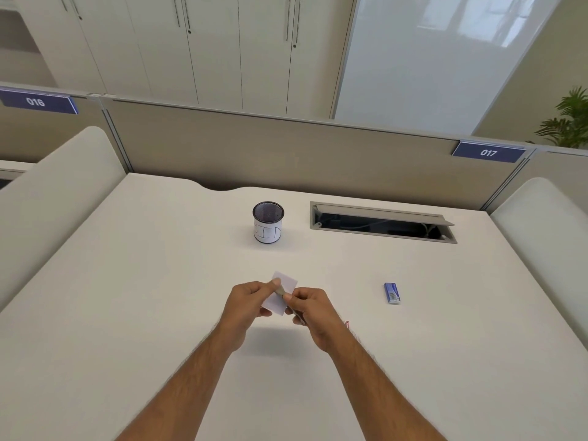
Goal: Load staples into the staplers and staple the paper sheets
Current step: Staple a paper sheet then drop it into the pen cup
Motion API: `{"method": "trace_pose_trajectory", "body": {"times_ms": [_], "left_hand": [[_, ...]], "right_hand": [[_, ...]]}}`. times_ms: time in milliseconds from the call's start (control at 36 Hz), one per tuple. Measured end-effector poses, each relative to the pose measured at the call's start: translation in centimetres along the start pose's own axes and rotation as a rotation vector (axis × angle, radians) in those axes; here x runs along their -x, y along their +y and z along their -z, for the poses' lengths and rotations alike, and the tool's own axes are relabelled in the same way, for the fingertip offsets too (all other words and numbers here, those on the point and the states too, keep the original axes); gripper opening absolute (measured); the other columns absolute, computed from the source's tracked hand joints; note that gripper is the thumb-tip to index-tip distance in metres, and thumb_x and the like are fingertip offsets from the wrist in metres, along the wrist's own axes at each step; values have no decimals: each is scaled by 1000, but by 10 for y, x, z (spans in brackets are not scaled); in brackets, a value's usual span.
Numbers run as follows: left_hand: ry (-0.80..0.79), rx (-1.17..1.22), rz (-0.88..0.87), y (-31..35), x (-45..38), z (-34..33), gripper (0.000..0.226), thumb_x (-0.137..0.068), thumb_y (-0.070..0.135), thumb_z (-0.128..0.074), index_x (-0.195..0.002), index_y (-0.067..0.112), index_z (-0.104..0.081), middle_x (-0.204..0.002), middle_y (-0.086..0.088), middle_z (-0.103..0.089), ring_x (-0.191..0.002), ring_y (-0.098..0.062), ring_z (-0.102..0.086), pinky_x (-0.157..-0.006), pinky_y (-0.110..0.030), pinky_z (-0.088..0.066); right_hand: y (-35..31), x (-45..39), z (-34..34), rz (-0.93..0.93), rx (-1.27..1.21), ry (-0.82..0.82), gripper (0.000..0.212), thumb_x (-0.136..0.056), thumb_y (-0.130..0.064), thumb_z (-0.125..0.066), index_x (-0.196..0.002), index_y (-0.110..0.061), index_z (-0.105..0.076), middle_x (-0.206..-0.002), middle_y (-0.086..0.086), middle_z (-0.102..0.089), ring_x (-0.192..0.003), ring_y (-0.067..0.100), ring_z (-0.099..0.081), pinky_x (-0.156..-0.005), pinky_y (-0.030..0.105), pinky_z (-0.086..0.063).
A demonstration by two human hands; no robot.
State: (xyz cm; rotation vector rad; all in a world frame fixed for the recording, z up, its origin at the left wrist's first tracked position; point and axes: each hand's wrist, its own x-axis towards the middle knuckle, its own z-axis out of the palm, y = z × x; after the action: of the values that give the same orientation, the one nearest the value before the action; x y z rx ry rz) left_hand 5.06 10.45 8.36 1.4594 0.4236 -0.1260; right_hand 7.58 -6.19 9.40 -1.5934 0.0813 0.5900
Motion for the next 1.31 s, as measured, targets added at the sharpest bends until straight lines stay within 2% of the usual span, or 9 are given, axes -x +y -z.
{"method": "trace_pose_trajectory", "body": {"times_ms": [194,444,611,694,806,944,1083,1194,1306], "left_hand": [[-22,-8,-1,3,2,-2,32,-92,34,-76,-90,3,-79,-91,-14,-79,-86,-25,-74,-83,-39,-60],[41,-124,-38,3,0,-7,26,-94,28,-74,-83,5,-80,-84,-11,-79,-85,-31,-75,-75,-38,-60],[40,-8,8,2,-1,-5,33,-99,33,-68,-89,4,-81,-89,-13,-79,-83,-25,-76,-77,-38,-64],[73,-3,26,4,-3,-2,31,-104,21,-59,-92,0,-78,-95,-16,-78,-85,-27,-75,-71,-34,-63],[76,-79,3,5,-5,2,23,-96,-2,-58,-89,5,-78,-94,-13,-79,-89,-29,-75,-68,-32,-62],[118,-87,-25,5,-8,5,22,-90,-3,-62,-88,10,-80,-86,-4,-80,-86,-26,-76,-70,-32,-62],[164,-86,-33,3,-13,10,19,-89,-3,-64,-86,9,-78,-88,-6,-79,-86,-27,-74,-73,-37,-64],[230,-102,-35,3,-17,15,19,-89,-1,-63,-85,11,-77,-91,-7,-78,-87,-28,-73,-78,-42,-65],[308,-85,-45,4,-21,19,16,-90,-1,-64,-88,10,-76,-95,-8,-77,-90,-30,-73,-73,-38,-64]], "right_hand": [[-1,-1,-1,-1,59,31,23,-94,-27,-71,-77,-14,-67,-77,1,-70,-72,15,-60,-74,32,-47],[-3,-3,-3,14,104,115,22,-91,-21,-75,-77,-6,-67,-78,9,-68,-67,20,-56,-64,28,-46],[-7,-4,0,-9,60,59,25,-92,-22,-74,-71,-11,-67,-72,3,-68,-68,18,-58,-69,29,-47],[-8,-2,-1,-14,7,19,26,-96,-29,-70,-78,-10,-70,-74,-1,-69,-69,14,-60,-72,27,-49],[-8,-2,-4,-28,-41,11,25,-100,-30,-65,-87,-10,-74,-78,-6,-72,-71,10,-63,-73,27,-52],[-7,-4,-5,-33,-83,18,22,-101,-26,-64,-91,-10,-74,-83,-1,-70,-76,15,-63,-72,29,-52],[-4,-9,-4,-42,-124,32,19,-102,-22,-63,-93,-12,-76,-90,1,-70,-79,16,-63,-72,29,-55],[3,-13,-3,-53,-131,50,14,-101,-14,-63,-108,-9,-73,-98,4,-66,-87,19,-63,-76,30,-58],[9,-17,-7,-80,-116,96,16,-100,-7,-62,-115,-5,-68,-103,8,-61,-93,20,-62,-80,36,-63]]}}
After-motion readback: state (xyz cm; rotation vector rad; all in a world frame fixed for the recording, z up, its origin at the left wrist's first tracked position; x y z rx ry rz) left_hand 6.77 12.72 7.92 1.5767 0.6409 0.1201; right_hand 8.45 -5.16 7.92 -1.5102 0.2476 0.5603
